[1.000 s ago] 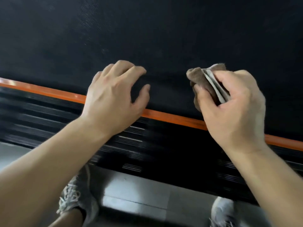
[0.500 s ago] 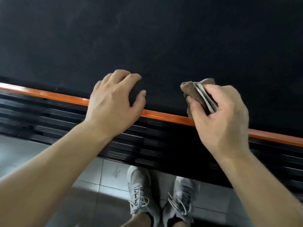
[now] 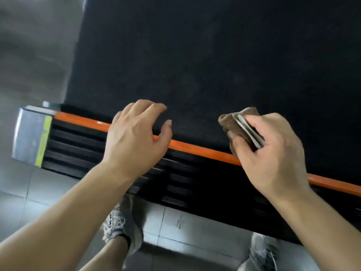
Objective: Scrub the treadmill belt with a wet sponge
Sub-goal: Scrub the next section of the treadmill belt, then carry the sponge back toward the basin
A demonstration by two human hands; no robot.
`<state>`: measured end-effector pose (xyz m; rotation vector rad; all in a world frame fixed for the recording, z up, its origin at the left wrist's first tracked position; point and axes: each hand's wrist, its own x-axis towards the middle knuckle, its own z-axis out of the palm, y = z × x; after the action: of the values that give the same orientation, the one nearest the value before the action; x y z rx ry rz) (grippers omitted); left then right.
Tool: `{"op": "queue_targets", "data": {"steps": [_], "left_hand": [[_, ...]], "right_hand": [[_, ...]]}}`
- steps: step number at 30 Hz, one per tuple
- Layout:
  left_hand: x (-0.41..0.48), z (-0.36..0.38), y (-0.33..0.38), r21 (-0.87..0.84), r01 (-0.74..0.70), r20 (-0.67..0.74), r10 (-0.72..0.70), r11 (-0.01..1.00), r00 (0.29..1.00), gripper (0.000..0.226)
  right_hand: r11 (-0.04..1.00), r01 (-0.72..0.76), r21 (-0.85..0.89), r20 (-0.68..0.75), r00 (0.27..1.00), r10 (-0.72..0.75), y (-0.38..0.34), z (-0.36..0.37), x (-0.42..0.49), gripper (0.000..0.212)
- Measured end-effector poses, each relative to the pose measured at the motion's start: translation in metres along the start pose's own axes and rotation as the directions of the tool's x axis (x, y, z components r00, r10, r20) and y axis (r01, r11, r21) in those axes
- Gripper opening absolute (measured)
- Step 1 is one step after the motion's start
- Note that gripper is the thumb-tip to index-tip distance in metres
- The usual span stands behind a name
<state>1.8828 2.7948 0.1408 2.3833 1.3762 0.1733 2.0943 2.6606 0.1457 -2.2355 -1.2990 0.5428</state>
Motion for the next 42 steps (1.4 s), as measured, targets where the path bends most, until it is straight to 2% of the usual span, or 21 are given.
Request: {"op": "queue_targets", "data": {"steps": [4,10,16,19,24,28,34,37,42], "left_hand": [[0.02,-0.033,-0.056,-0.025,-0.021,0.051,0.022,0.999,0.998,0.039],[0.042,-0.069,-0.122,0.002,-0.093,0.088,0.093,0.996,0.992,0.041],[0.038,-0.099,-0.161,0.03,-0.061,0.095,0.058,0.998,0.994,0.037],[0.032,-0.116,-0.176,0.039,-0.068,0.119,0.063,0.997,0.991,0.039],[0.028,-0.134,-0.209,0.038,-0.132,0.19,0.123,0.99,0.974,0.038],[0.045,-0.15,-0.243,0.002,-0.234,0.283,0.224,0.972,0.932,0.042],[0.085,-0.185,-0.295,-0.044,-0.464,0.39,0.443,0.885,0.807,0.039],[0.093,-0.203,-0.309,-0.051,-0.586,0.407,0.553,0.809,0.727,0.034],[0.088,-0.22,-0.313,-0.086,-0.716,0.457,0.666,0.692,0.589,0.031]], "right_hand": [[1.0,-0.007,-0.029,-0.017,1.0,0.006,-0.056,0.038,0.016,0.029],[0.999,-0.043,0.026,-0.069,0.997,0.044,-0.131,0.091,0.03,0.03],[0.987,-0.025,0.157,-0.081,0.996,0.038,-0.183,0.13,0.029,0.032],[0.986,-0.016,0.167,-0.082,0.996,0.03,-0.203,0.139,0.028,0.029],[0.989,-0.057,0.135,-0.068,0.995,0.067,-0.234,0.159,0.032,0.03],[0.979,-0.153,0.136,-0.106,0.98,0.168,-0.271,0.187,0.037,0.029],[0.901,-0.392,0.188,-0.209,0.88,0.427,-0.344,0.234,0.026,0.027],[0.844,-0.47,0.258,-0.334,0.776,0.535,-0.375,0.254,0.009,0.027],[0.727,-0.565,0.391,-0.393,0.612,0.687,-0.424,0.271,-0.024,0.028]]}}
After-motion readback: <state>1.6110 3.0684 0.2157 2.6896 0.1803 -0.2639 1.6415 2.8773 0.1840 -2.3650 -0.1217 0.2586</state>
